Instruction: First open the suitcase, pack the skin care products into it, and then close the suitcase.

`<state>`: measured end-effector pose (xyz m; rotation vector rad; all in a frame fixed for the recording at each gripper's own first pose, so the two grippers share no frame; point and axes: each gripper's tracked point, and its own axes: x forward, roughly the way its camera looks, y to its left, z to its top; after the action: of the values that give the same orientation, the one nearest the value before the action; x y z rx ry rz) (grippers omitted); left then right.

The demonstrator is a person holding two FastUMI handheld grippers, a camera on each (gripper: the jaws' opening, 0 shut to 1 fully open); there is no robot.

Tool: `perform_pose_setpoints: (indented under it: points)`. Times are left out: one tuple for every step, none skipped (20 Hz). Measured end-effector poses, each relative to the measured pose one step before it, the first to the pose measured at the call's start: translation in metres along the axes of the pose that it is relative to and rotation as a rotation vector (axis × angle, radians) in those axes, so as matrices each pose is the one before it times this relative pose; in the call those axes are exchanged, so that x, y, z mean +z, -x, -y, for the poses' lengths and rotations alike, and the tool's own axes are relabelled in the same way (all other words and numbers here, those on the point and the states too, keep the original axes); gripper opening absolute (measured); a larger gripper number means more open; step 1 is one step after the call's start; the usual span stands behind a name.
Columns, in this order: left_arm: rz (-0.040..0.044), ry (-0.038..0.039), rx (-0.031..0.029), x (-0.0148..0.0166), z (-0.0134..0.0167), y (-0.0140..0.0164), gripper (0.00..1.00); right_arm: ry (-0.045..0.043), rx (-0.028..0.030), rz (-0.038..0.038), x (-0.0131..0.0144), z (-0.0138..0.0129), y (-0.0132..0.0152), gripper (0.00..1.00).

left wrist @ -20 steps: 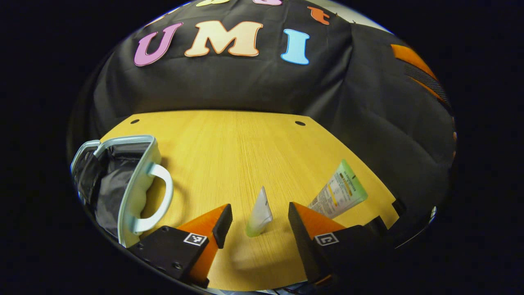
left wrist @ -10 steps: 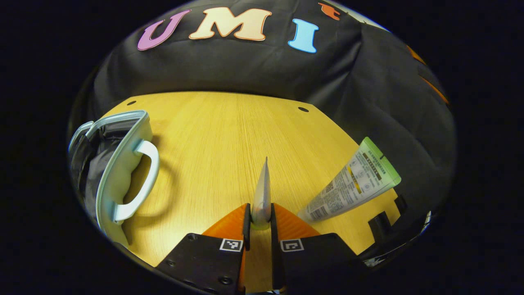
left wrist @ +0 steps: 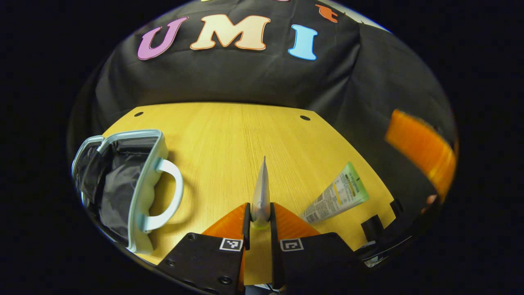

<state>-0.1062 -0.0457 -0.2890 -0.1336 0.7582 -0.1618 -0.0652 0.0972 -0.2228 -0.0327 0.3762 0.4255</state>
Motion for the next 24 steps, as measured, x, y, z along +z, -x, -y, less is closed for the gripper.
perform_pose_setpoints:
  points:
    - [0.00518, -0.00393, 0.00864, 0.00422, -0.00365, 0.00610, 0.18, -0.00310, 0.00762, -0.01649, -0.01006, -0.00296, -0.00155, 0.99]
    - [0.00894, -0.00372, 0.00805, 0.00463, -0.00303, 0.00618, 0.18, -0.00242, 0.00366, -0.01649, -0.00882, -0.00219, -0.00228, 1.00]
    - [0.00614, -0.00102, 0.00703, 0.00456, -0.00313, 0.00582, 0.18, -0.00278, 0.00558, -0.01694, -0.01098, -0.00247, -0.00393, 0.99]
    - [0.00472, 0.00323, 0.00843, 0.00224, -0.00321, 0.00575, 0.18, -0.00399, 0.00565, -0.02091, -0.01037, -0.00293, -0.00400, 0.99]
    - [0.00041, 0.00416, 0.00770, 0.00209, -0.00433, 0.00551, 0.18, -0.00575, 0.00977, -0.02474, -0.01232, -0.00378, -0.00451, 0.99]
    - [0.00060, 0.00570, 0.00966, 0.00115, -0.00420, 0.00481, 0.18, -0.00140, 0.00940, -0.02149, -0.00987, -0.00385, -0.00444, 0.99]
    - [0.00124, 0.00581, 0.01008, 0.00179, -0.00408, 0.00539, 0.18, 0.00362, 0.00796, -0.02135, -0.01118, -0.00307, -0.00425, 0.99]
    - [0.00751, 0.00514, 0.01023, 0.00266, -0.00427, 0.00530, 0.18, 0.00836, 0.00613, -0.01581, -0.00963, -0.00266, -0.00443, 0.99]
    - [0.00281, 0.00444, 0.01561, 0.00210, -0.00472, 0.00545, 0.19, 0.01185, 0.00254, -0.01813, -0.01228, -0.00124, -0.00471, 0.99]
    - [0.01279, 0.00264, 0.00882, 0.00344, -0.00309, 0.00473, 0.18, 0.01189, 0.00333, -0.02425, -0.01173, -0.00080, -0.00494, 0.99]
    - [-0.00133, 0.00545, 0.01098, 0.00097, -0.00385, 0.00568, 0.18, 0.00623, 0.01003, -0.02393, -0.01239, -0.00272, -0.00325, 0.99]
    - [-0.00087, 0.00424, 0.00901, 0.00018, -0.00359, 0.00354, 0.18, -0.00090, 0.01257, -0.02507, -0.01120, -0.00220, -0.00392, 0.99]
    - [0.00145, 0.00282, 0.01109, 0.00157, -0.00389, 0.00351, 0.18, -0.00782, 0.01476, -0.02328, -0.00977, -0.00183, -0.00469, 0.99]
    - [0.00178, 0.00177, 0.01154, 0.00086, -0.00442, 0.00352, 0.18, -0.00691, 0.00758, -0.02601, -0.00847, -0.00136, -0.00354, 0.99]
    - [0.00839, 0.00254, 0.02161, 0.00265, -0.00591, 0.00250, 0.18, -0.00456, 0.00229, -0.01642, -0.00692, 0.00043, -0.00267, 0.99]
    - [0.00700, 0.00034, 0.01225, 0.00219, -0.00481, 0.00203, 0.18, -0.00351, 0.00143, -0.00972, -0.00389, 0.00015, -0.00250, 0.99]
    - [-0.00253, 0.00375, 0.01663, 0.00023, -0.00497, 0.00150, 0.18, -0.00043, -0.00208, -0.00755, -0.00257, 0.00154, -0.00214, 0.99]
    - [-0.00117, 0.00523, 0.00817, -0.00110, -0.00396, 0.00115, 0.18, -0.00288, 0.00456, -0.00411, -0.00019, 0.00045, -0.00149, 0.92]
    - [-0.00377, 0.00732, 0.00593, 0.00036, -0.00283, 0.00009, 0.18, -0.00248, 0.00789, -0.01085, -0.00344, -0.00131, -0.00335, 0.89]
    - [-0.00068, 0.00832, 0.00841, -0.00046, -0.00240, 0.00089, 0.18, -0.00013, -0.00011, -0.00837, -0.00168, 0.00067, -0.00340, 0.80]
    - [0.00317, 0.00320, 0.01132, 0.00116, -0.00250, 0.00073, 0.18, -0.00772, 0.00945, -0.00333, -0.00306, -0.00158, -0.00122, 0.73]
    - [0.00000, -0.00262, 0.01030, -0.00021, -0.00499, 0.00054, 0.19, -0.00105, -0.00282, -0.00378, -0.00080, 0.00110, -0.00150, 0.61]
    - [-0.01031, -0.00500, 0.01666, -0.00165, -0.00550, -0.00041, 0.18, -0.00532, 0.00616, -0.00354, -0.00105, 0.00009, 0.00119, 0.49]
    - [-0.00798, -0.00128, 0.01343, -0.00221, -0.00485, -0.00045, 0.18, -0.00343, 0.00410, -0.00296, -0.00037, -0.00016, 0.00027, 0.49]
